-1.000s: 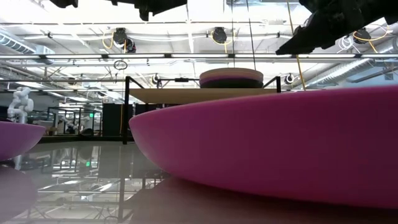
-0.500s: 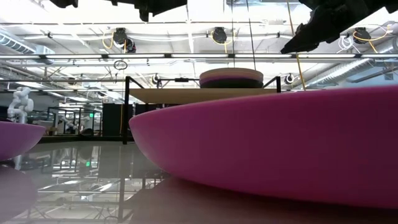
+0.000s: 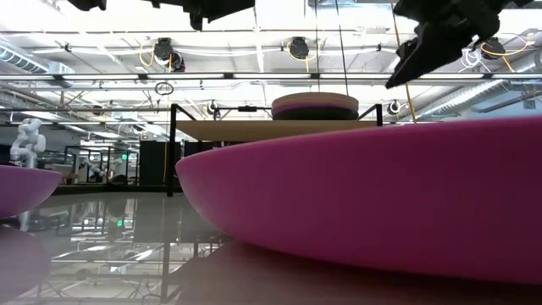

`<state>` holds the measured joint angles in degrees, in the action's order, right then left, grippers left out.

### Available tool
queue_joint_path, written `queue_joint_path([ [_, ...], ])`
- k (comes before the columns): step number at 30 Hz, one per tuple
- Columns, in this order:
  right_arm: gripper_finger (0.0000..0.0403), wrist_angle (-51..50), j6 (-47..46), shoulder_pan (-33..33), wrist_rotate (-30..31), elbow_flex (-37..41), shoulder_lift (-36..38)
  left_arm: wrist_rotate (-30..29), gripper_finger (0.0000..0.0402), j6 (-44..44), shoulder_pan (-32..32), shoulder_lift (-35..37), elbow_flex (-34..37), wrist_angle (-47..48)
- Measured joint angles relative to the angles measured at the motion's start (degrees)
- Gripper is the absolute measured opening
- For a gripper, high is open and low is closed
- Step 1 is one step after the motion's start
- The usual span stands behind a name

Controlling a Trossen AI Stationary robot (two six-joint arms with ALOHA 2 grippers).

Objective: Place and stack plates onto a shelf
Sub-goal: Put the top pink plate on the shelf

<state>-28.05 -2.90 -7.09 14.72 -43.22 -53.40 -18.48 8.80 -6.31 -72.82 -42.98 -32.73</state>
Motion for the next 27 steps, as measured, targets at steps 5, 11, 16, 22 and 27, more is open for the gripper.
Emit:
queue_joint_path([
  [5, 0.0165, -5.05, -3.65, 0.00, -3.17, -0.96, -3.90, 0.00, 0.0188, -0.15, 0.00, 0.00, -0.02, 0.74],
  [11, 0.0165, -8.18, -7.08, -0.02, -6.01, -0.96, -5.78, 0.00, 0.0188, -0.38, 0.00, -0.02, -0.02, 1.27],
  [16, 0.0165, -8.69, -7.77, -0.02, -6.10, 1.54, -5.90, 0.00, 0.0188, -1.07, 0.00, -0.02, -0.02, 1.27],
  [22, 0.0165, -9.23, -14.78, -0.02, -9.02, 6.12, -5.89, 0.00, 0.0188, -1.66, 0.00, -0.02, -0.02, 1.27],
  [27, 0.0165, -10.12, -20.94, -0.12, -9.49, 8.03, -5.89, 0.00, 0.0188, -2.39, 0.00, -0.02, -0.02, 1.25],
])
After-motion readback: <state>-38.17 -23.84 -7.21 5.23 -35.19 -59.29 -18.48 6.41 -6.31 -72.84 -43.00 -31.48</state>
